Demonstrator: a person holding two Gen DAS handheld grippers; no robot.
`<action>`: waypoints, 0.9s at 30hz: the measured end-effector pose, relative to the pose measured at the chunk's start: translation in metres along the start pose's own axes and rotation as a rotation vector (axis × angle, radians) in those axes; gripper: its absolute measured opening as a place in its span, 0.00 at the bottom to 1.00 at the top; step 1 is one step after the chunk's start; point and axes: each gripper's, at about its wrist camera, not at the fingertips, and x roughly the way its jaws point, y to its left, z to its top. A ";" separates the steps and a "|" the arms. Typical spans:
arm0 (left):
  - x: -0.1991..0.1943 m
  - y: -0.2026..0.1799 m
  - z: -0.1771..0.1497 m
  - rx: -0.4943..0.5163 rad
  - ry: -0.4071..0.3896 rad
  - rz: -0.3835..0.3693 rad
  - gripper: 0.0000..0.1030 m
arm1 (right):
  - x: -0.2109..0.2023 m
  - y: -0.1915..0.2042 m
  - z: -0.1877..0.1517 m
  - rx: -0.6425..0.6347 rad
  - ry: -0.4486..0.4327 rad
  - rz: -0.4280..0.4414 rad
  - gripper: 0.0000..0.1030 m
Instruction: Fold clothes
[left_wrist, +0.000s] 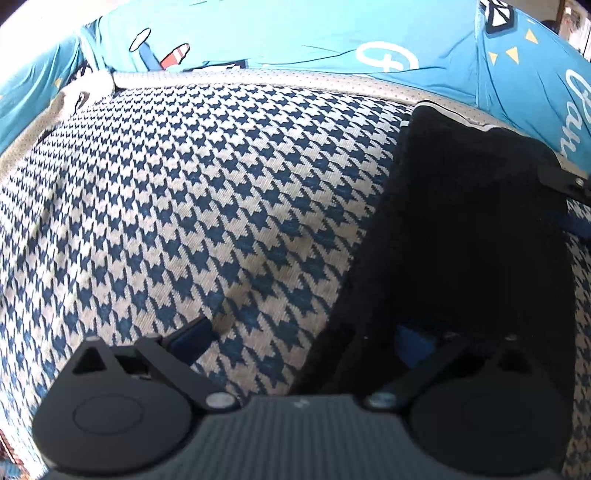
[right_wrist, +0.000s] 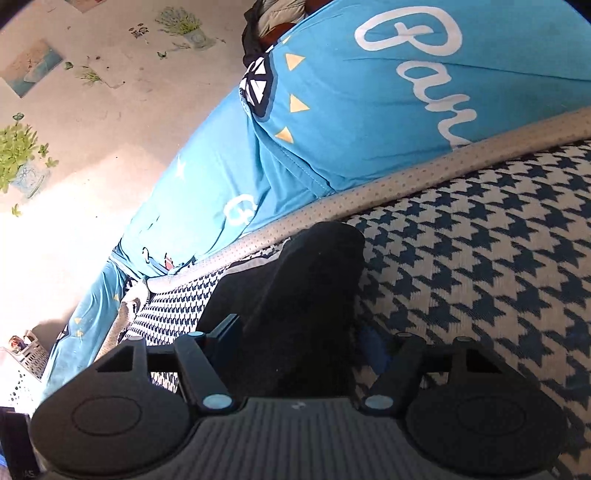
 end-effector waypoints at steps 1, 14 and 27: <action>0.000 -0.001 0.000 0.005 -0.002 0.003 1.00 | 0.002 0.000 0.000 -0.007 -0.001 0.000 0.60; -0.002 -0.003 -0.001 0.021 -0.011 0.014 1.00 | 0.023 0.007 0.003 -0.074 -0.006 -0.001 0.42; -0.007 -0.024 0.001 0.086 -0.049 0.078 1.00 | -0.007 0.027 0.006 -0.116 -0.109 -0.118 0.11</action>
